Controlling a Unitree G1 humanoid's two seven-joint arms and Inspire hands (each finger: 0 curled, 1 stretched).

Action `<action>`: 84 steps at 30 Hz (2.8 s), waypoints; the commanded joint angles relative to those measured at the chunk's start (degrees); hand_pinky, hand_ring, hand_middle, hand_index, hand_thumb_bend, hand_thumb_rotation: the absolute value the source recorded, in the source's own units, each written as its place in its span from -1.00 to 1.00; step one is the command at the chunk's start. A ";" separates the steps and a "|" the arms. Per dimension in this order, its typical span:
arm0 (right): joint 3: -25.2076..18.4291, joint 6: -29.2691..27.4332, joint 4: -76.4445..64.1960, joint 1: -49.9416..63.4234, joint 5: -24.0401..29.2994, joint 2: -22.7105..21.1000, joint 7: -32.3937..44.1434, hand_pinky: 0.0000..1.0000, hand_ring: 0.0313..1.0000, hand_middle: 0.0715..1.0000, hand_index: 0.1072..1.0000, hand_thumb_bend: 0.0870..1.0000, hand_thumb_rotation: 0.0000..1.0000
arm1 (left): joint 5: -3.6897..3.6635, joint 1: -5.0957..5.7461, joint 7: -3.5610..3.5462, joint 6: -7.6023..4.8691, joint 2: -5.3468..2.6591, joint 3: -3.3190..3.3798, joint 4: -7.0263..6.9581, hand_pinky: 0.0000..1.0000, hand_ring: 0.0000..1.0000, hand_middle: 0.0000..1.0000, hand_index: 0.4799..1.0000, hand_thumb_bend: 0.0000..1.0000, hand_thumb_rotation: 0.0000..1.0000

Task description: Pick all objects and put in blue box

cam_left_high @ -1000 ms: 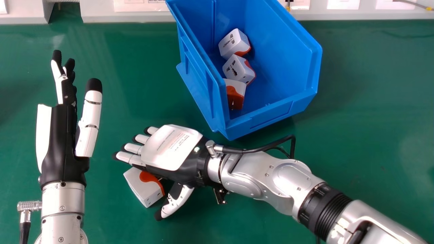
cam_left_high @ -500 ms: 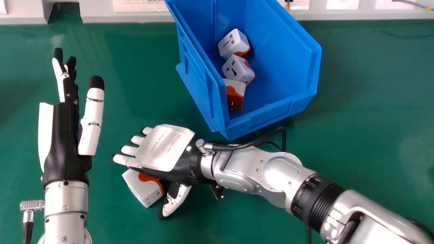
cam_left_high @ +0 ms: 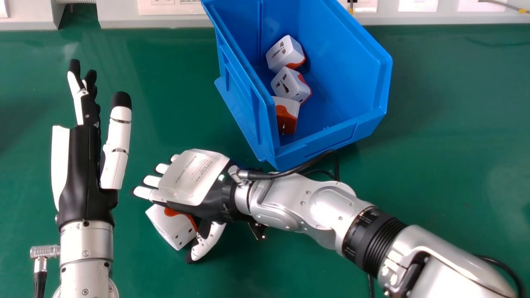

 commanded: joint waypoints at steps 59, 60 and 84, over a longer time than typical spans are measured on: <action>-0.40 1.98 0.86 2.16 4.94 -0.38 -4.25 -0.95 -0.93 -0.89 -0.19 -0.06 -0.77 | -0.21 0.10 0.32 2.99 -1.10 -0.03 -4.71 0.96 1.00 1.00 1.00 -0.25 1.00; -0.57 2.04 0.49 2.42 5.18 -0.49 -4.14 -0.95 -0.93 -0.89 -0.19 -0.06 -0.77 | -0.20 0.12 0.32 3.00 -1.11 -0.04 -4.73 0.96 1.00 1.00 1.00 -0.25 1.00; -15.28 6.40 -46.40 25.15 15.26 -16.01 9.75 -0.92 -0.90 -0.80 -0.16 -0.08 -0.77 | -1.03 -1.35 -0.73 0.67 1.37 1.13 -0.54 0.96 1.00 1.00 1.00 -0.22 1.00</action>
